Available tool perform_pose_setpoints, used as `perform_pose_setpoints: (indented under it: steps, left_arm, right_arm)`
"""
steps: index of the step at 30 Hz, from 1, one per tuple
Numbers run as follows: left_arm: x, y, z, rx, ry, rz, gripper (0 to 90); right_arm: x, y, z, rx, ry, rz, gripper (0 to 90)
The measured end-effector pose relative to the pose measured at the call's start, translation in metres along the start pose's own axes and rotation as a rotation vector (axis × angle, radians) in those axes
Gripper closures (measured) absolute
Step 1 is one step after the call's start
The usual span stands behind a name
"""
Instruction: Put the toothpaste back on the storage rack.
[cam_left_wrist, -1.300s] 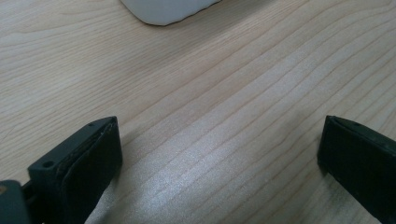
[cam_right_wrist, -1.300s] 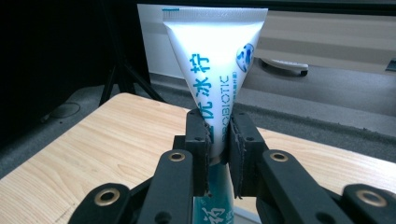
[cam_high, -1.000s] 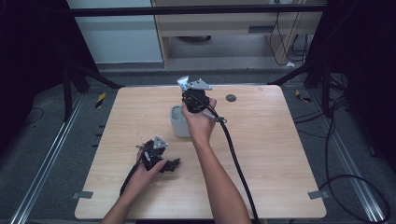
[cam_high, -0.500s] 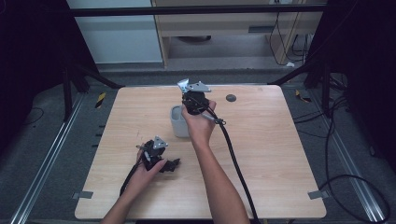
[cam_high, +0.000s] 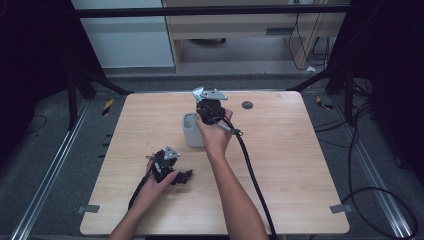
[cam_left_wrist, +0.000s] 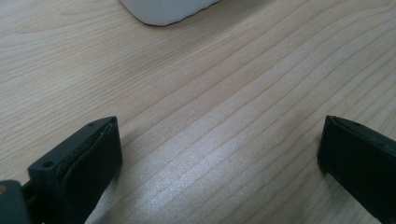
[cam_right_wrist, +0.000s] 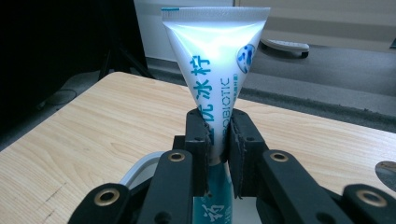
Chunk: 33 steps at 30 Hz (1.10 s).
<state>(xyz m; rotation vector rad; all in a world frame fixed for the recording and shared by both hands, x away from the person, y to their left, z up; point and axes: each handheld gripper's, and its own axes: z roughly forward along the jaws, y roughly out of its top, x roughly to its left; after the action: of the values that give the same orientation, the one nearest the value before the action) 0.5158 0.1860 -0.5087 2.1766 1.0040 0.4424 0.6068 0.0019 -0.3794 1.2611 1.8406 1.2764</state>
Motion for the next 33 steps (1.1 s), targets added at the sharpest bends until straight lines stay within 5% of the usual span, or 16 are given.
perform_pose_setpoints:
  steps: [33]
  left_arm:
    - [0.0002, 0.0002, 0.0002, 0.0, 0.0, 0.002, 0.0]
  right_arm:
    - [0.0028, -0.0059, 0.0024, 0.069, 0.017, -0.051, 79.4]
